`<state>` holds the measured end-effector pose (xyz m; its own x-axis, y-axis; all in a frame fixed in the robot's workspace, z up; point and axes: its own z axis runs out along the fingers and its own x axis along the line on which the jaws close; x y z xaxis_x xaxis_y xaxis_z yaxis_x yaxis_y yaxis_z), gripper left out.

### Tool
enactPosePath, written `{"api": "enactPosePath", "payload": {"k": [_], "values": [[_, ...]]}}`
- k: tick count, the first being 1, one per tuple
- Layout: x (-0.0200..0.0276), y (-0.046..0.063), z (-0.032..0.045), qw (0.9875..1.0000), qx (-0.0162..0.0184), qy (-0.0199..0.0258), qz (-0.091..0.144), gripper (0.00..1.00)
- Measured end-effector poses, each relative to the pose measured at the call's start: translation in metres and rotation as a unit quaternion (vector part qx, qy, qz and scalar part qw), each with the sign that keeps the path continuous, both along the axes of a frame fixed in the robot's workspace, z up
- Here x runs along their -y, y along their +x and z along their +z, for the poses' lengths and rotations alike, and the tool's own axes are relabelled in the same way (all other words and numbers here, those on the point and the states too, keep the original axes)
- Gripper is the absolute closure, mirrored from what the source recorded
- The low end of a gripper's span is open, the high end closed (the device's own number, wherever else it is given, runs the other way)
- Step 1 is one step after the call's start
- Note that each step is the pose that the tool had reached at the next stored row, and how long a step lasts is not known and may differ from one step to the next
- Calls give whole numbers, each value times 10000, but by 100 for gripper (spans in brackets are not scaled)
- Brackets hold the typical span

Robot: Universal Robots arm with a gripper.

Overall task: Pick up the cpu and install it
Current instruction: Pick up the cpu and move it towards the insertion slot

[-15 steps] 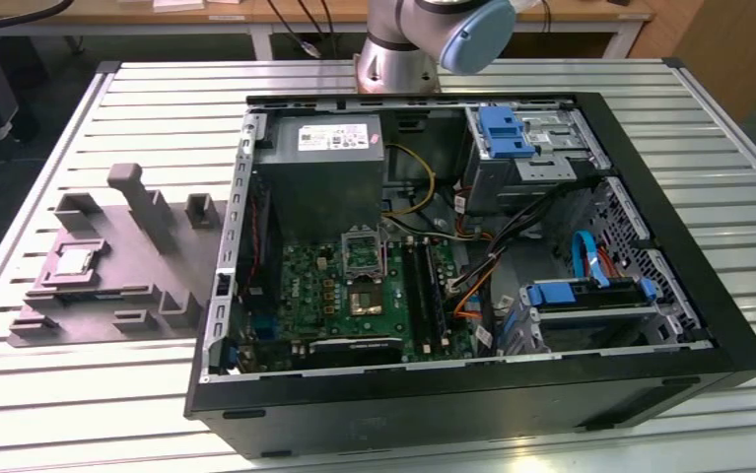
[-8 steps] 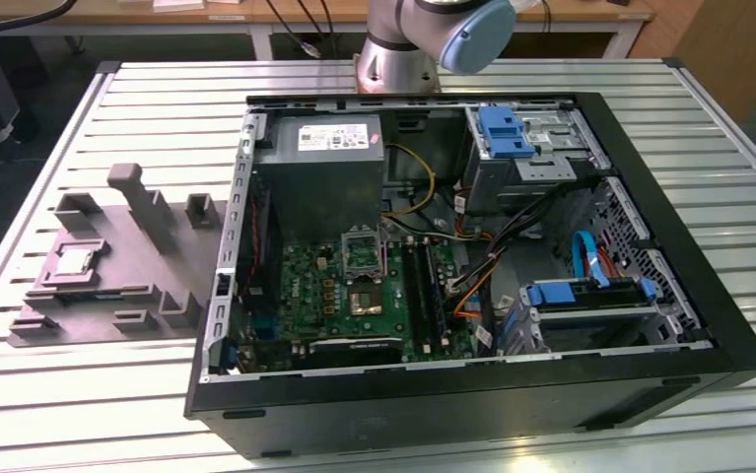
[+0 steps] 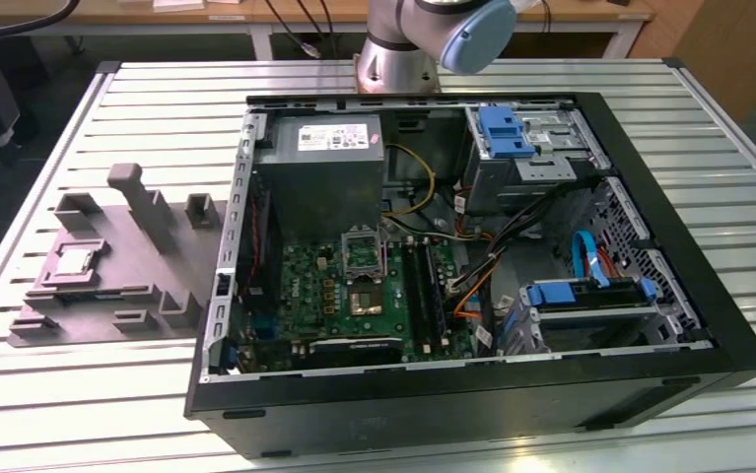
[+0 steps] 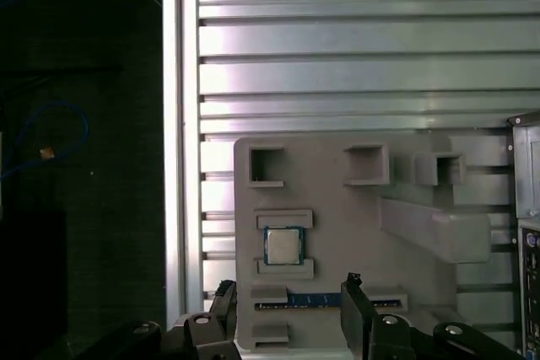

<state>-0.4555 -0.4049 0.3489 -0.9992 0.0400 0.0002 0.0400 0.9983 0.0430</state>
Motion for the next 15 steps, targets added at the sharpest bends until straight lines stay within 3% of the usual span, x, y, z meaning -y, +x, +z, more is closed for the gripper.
{"api": "enactPosePath", "payload": {"k": [15], "values": [[37,0,-181,10000,0,0,-9,40]]}}
